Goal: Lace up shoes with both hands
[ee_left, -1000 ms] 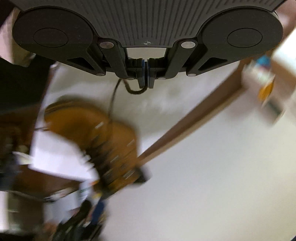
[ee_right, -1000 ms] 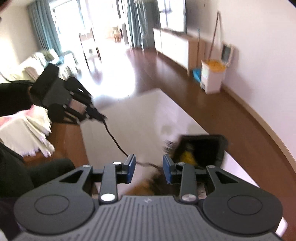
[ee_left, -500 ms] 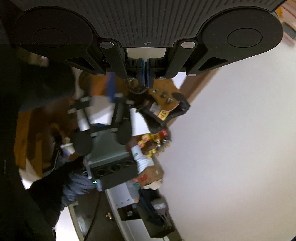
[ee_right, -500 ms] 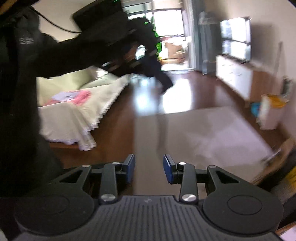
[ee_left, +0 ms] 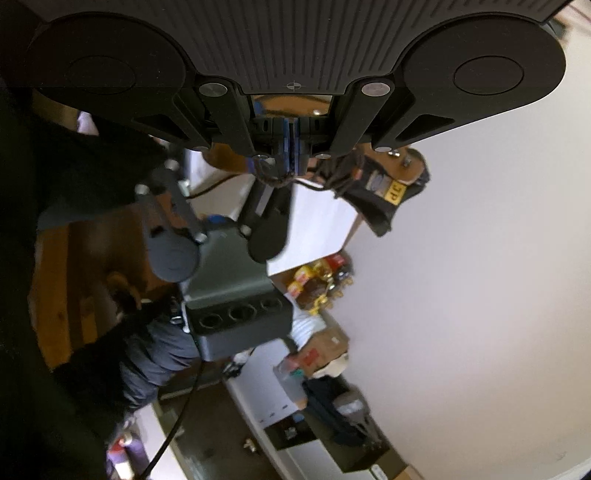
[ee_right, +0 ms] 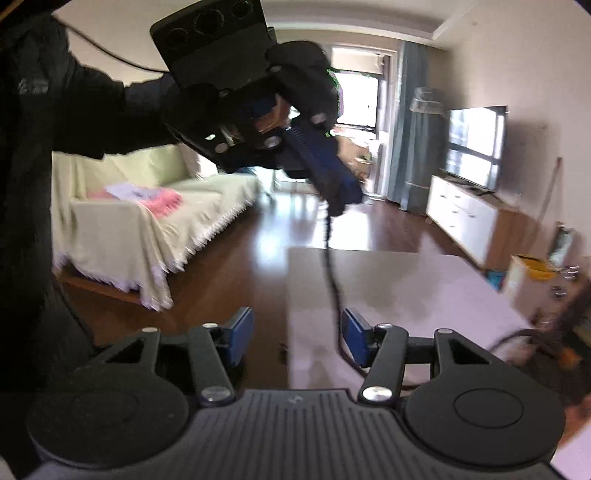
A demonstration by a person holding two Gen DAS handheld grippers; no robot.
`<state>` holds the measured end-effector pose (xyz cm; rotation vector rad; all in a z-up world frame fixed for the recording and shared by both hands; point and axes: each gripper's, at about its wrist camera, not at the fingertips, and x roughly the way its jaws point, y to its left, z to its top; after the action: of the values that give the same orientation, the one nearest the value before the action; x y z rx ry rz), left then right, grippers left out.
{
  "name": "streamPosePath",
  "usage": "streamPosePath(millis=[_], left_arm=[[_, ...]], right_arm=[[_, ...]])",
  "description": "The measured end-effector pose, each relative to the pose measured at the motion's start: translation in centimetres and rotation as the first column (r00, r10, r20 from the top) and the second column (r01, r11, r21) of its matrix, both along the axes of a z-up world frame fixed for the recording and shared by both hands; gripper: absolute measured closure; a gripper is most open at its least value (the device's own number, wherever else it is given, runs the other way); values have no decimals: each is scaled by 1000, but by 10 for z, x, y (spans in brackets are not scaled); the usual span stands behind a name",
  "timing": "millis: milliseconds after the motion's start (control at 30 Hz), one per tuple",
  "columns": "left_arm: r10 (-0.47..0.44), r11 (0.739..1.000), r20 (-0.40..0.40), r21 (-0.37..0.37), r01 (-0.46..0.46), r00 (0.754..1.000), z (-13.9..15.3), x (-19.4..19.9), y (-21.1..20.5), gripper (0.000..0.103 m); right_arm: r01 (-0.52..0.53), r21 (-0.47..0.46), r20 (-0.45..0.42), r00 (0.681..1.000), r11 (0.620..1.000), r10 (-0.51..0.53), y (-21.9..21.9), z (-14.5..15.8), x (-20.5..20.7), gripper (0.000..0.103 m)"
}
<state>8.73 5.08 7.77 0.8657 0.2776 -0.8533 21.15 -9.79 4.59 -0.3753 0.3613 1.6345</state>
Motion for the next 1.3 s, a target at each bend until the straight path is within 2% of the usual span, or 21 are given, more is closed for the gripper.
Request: streamPosePath(millis=[67, 133, 200, 267, 333, 400, 600, 633, 733, 933, 1000, 1133, 1167, 1200, 1300], left_arm=[[17, 999, 13, 34, -18, 1000, -1, 5, -4, 100], [13, 997, 22, 71, -14, 1000, -8, 12, -11, 100], [17, 996, 36, 86, -20, 999, -19, 18, -19, 100], [24, 996, 53, 80, -28, 998, -30, 26, -27, 100], [34, 996, 80, 86, -40, 996, -39, 31, -30, 100], [46, 994, 111, 94, -56, 993, -49, 41, -34, 100], [45, 992, 146, 107, -61, 988, -59, 63, -40, 100], [39, 992, 154, 113, -57, 987, -59, 63, -41, 100], [5, 991, 166, 132, -27, 986, -57, 64, -45, 100], [-42, 990, 168, 142, 18, 985, -55, 69, -48, 100], [-44, 990, 160, 141, 21, 986, -54, 70, -48, 100], [-79, 985, 151, 162, 54, 985, -58, 70, -46, 100], [-80, 985, 150, 165, 55, 985, -59, 69, -46, 100], [-82, 983, 147, 176, 56, 986, -61, 70, -46, 100], [-71, 981, 134, 187, 45, 988, -65, 72, -46, 100]], right_arm=[[-48, -48, -44, 998, 998, 46, -6, 0, -7, 52], [-44, -119, -28, 999, 992, 41, -28, 5, -17, 51], [33, -176, -4, 999, 984, -34, -59, 18, -24, 48], [133, -190, 28, 991, 973, -130, -78, 28, -24, 47], [231, -167, 45, 973, 959, -226, -94, 36, -20, 44], [355, -117, 57, 935, 928, -350, -108, 46, -13, 44], [521, 11, 75, 851, 854, -520, -105, 64, -1, 45], [527, 27, 58, 847, 849, -528, -103, 66, 0, 45], [537, 82, -16, 843, 839, -538, -98, 72, 8, 50], [510, 79, -22, 860, 857, -510, -86, 66, 20, 58], [508, 82, -39, 861, 858, -506, -83, 58, 14, 64], [501, 87, -60, 865, 861, -498, -82, 43, 10, 70], [498, 87, -63, 867, 863, -494, -79, 40, 12, 74], [496, 83, -60, 868, 864, -493, -78, 38, 12, 86], [497, 61, -41, 868, 865, -496, -73, 33, 13, 99]])
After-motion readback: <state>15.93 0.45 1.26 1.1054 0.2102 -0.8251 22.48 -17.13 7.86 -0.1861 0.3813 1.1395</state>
